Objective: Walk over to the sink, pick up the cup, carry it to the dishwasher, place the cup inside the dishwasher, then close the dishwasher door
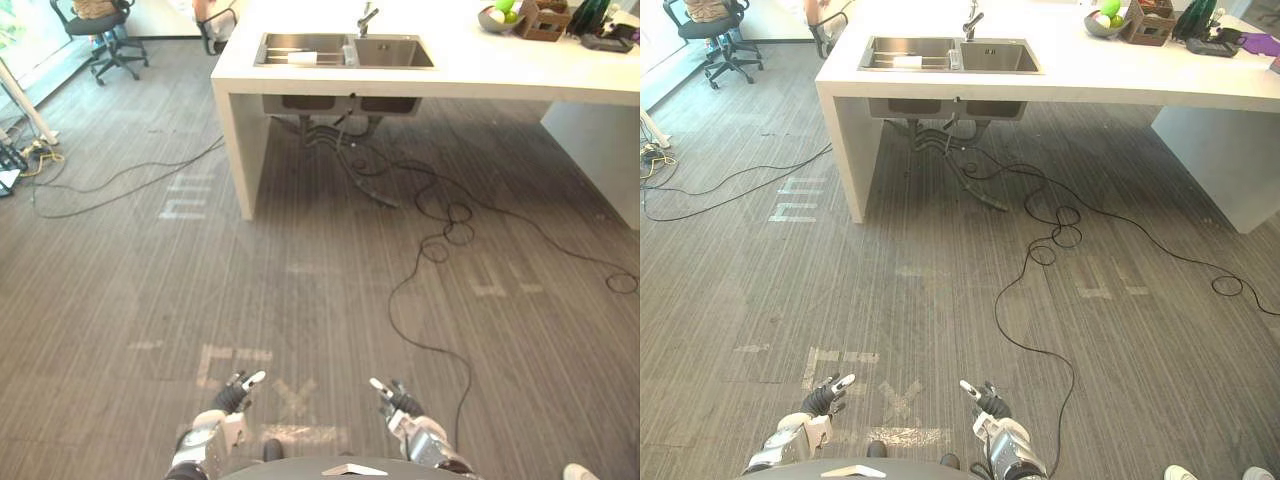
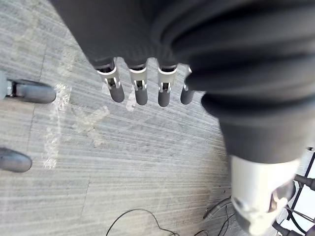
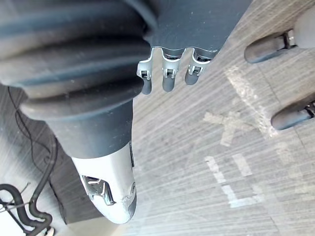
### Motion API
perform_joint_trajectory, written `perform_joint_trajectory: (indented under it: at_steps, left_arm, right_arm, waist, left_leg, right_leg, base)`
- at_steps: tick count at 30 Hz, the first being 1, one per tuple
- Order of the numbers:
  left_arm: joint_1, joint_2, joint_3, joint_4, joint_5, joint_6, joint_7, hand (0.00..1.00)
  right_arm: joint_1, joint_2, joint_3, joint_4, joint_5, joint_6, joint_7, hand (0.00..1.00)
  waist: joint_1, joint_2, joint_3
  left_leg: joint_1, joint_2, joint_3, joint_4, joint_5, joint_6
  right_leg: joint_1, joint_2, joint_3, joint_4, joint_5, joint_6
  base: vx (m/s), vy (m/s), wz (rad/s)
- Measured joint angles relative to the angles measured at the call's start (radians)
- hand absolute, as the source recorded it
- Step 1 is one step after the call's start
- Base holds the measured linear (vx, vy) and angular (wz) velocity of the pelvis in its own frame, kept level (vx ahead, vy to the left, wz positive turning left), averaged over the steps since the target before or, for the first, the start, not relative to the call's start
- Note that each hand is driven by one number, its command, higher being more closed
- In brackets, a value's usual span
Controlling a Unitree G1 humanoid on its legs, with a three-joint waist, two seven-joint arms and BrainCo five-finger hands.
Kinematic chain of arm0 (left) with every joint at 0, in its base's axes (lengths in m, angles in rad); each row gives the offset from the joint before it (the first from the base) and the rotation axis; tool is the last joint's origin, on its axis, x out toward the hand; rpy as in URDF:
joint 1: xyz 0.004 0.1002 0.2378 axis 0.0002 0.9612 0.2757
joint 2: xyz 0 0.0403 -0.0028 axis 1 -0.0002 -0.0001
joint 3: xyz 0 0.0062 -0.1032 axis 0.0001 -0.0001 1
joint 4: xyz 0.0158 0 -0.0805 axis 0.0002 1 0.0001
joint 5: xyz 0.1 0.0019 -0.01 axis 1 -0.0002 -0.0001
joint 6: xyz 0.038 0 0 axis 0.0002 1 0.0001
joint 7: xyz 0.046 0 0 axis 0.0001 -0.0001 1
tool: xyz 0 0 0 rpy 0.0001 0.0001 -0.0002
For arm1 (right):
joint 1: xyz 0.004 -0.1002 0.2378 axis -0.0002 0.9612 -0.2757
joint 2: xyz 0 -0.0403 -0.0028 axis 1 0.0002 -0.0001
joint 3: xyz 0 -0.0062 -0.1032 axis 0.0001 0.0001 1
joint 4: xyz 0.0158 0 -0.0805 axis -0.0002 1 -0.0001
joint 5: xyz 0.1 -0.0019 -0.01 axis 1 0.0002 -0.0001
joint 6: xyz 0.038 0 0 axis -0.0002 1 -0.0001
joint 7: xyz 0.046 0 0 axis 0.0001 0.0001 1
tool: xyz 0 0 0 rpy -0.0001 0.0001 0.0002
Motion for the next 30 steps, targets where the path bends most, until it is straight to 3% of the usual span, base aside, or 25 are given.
perform_joint_trajectory:
  at_steps: [3, 8, 15, 18, 23, 26, 30]
  left_arm:
    - [-0.034, 0.007, 0.000, -0.018, 0.086, 0.008, 0.071, 0.00]
    - [-0.041, 0.017, 0.000, -0.051, 0.205, 0.060, 0.192, 0.00]
    - [0.008, 0.035, 0.005, 0.006, 0.266, 0.164, 0.317, 0.00]
    - [0.050, 0.030, 0.077, 0.084, 0.269, 0.200, 0.321, 0.00]
    - [0.069, 0.036, 0.171, 0.119, 0.284, 0.200, 0.307, 0.00]
    - [0.074, 0.036, 0.212, 0.128, 0.278, 0.197, 0.259, 0.00]
    - [0.084, 0.026, 0.261, 0.133, 0.142, 0.197, 0.175, 0.00]
  right_arm:
    - [-0.025, -0.009, 0.048, -0.004, -0.085, -0.041, -0.017, 0.00]
    - [-0.049, -0.020, 0.125, -0.041, -0.155, -0.033, -0.034, 0.00]
    - [-0.026, -0.036, 0.153, -0.033, -0.135, 0.002, -0.042, 0.00]
    - [0.001, -0.034, 0.147, 0.009, -0.091, 0.004, -0.044, 0.00]
    - [0.049, -0.031, 0.073, 0.047, -0.092, 0.003, -0.046, 0.00]
    - [0.081, -0.031, 0.028, 0.049, -0.096, 0.004, -0.042, 0.00]
    - [0.085, -0.023, -0.058, 0.081, -0.101, 0.032, -0.031, 0.00]
  waist:
    - [-0.001, 0.002, 0.005]
    - [-0.009, 0.001, 0.031]
    - [-0.009, 0.000, 0.038]
    - [-0.009, -0.006, 0.040]
    - [-0.012, -0.003, 0.039]
    - [-0.015, -0.003, 0.039]
    - [-0.017, -0.003, 0.039]
  left_leg:
    - [0.004, 0.000, -0.005, 0.000, 0.000, 0.000]
    - [0.010, 0.000, -0.016, 0.000, -0.002, -0.003]
    - [0.024, 0.002, 0.005, -0.006, -0.005, -0.005]
    - [0.037, 0.008, 0.036, -0.004, -0.015, -0.005]
    - [0.061, 0.011, 0.067, 0.000, -0.028, -0.010]
    - [0.077, 0.013, 0.081, 0.000, -0.035, -0.011]
    - [0.078, 0.014, 0.076, 0.000, -0.034, -0.009]
  right_leg:
    - [0.007, 0.000, -0.002, 0.002, 0.000, 0.000]
    - [0.015, 0.000, -0.008, -0.004, 0.003, -0.005]
    - [0.020, -0.001, 0.011, -0.004, 0.001, -0.002]
    - [0.021, 0.003, 0.045, -0.004, 0.002, -0.003]
    - [0.031, 0.006, 0.079, -0.004, 0.003, -0.006]
    - [0.040, 0.008, 0.087, -0.004, 0.003, -0.005]
    - [0.045, 0.009, 0.082, -0.004, 0.001, -0.003]
  base:
    - [-0.01, 0.010, 0.01]
    - [-0.08, 0.030, 0.05]
    - [-0.04, 0.030, -0.07]
    - [0.03, 0.027, -0.24]
    - [0.03, 0.014, -0.25]
    - [0.03, 0.006, -0.14]
    - [0.00, 0.000, 0.04]
